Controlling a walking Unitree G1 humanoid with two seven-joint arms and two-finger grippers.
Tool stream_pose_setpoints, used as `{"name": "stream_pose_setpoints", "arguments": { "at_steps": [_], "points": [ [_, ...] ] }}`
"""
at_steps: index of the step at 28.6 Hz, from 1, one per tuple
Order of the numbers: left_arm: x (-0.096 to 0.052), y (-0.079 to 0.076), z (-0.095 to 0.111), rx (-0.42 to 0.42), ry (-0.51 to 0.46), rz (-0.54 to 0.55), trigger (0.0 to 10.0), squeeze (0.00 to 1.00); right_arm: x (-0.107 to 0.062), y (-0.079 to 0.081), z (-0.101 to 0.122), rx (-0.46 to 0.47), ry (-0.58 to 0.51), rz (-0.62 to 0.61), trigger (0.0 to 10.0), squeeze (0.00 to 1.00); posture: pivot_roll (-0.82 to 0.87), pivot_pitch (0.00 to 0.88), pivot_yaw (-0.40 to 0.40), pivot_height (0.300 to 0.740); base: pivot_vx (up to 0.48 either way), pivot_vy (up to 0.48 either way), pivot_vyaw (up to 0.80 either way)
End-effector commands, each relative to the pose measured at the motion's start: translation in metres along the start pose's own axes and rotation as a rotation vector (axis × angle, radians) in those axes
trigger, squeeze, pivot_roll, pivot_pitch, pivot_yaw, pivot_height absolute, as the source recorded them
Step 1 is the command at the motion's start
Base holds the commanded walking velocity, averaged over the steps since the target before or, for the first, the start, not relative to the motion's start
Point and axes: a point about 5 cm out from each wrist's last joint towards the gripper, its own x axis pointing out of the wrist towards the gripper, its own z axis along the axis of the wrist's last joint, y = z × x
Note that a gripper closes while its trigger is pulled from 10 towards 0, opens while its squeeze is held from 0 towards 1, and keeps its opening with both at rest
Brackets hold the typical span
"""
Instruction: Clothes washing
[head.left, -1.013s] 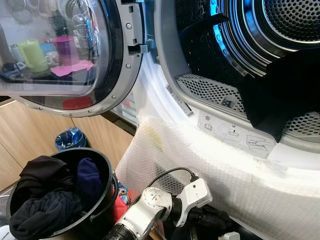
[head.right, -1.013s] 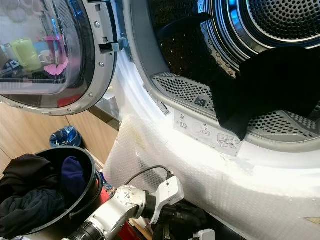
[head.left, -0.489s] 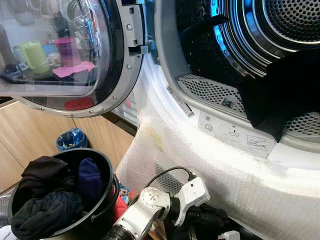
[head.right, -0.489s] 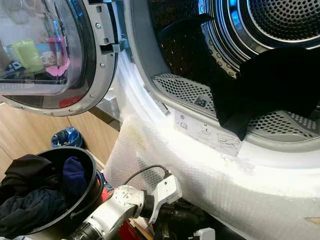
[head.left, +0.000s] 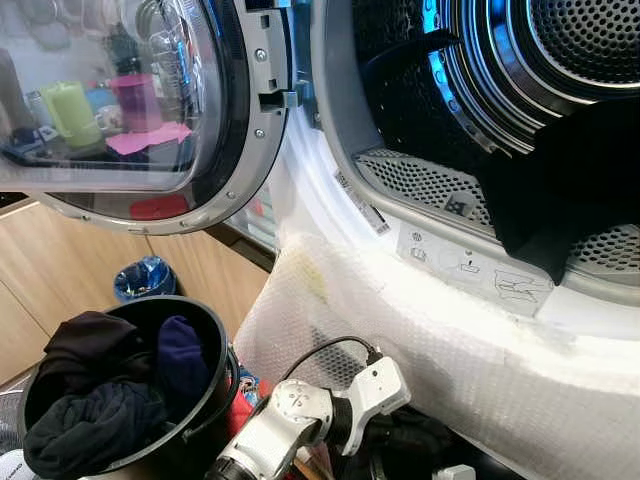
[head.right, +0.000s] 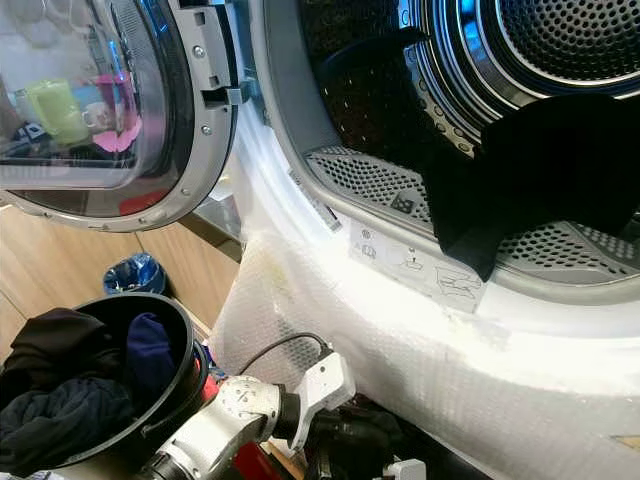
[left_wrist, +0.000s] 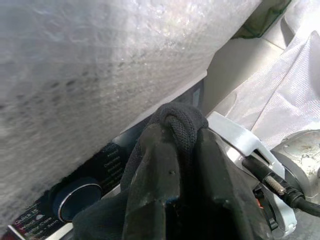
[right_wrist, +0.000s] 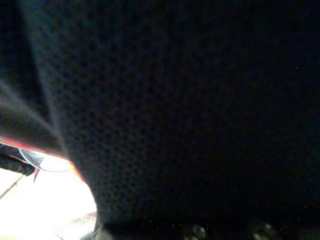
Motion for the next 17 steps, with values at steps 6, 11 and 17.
{"name": "stream_pose_setpoints", "arguments": {
  "at_steps": [6,11,17],
  "points": [
    [-0.013,0.005,0.004,0.015,-0.010,0.043,10.0,1.00,0.001,0.004,-0.006,0.006,0.028,0.010,0.0,0.00,0.18,0.000,0.015,0.740,0.000,0.000,0.00],
    [-0.043,0.012,0.006,0.015,0.001,0.133,10.0,1.00,0.000,0.004,-0.008,0.004,0.038,0.015,0.0,0.00,0.19,0.000,0.013,0.740,0.000,0.000,0.00],
    [-0.071,0.009,0.003,0.007,0.047,0.129,10.0,1.00,-0.001,0.004,-0.011,0.005,0.058,0.018,0.0,0.00,0.21,0.000,-0.001,0.740,0.000,0.000,0.00]
  ]
}}
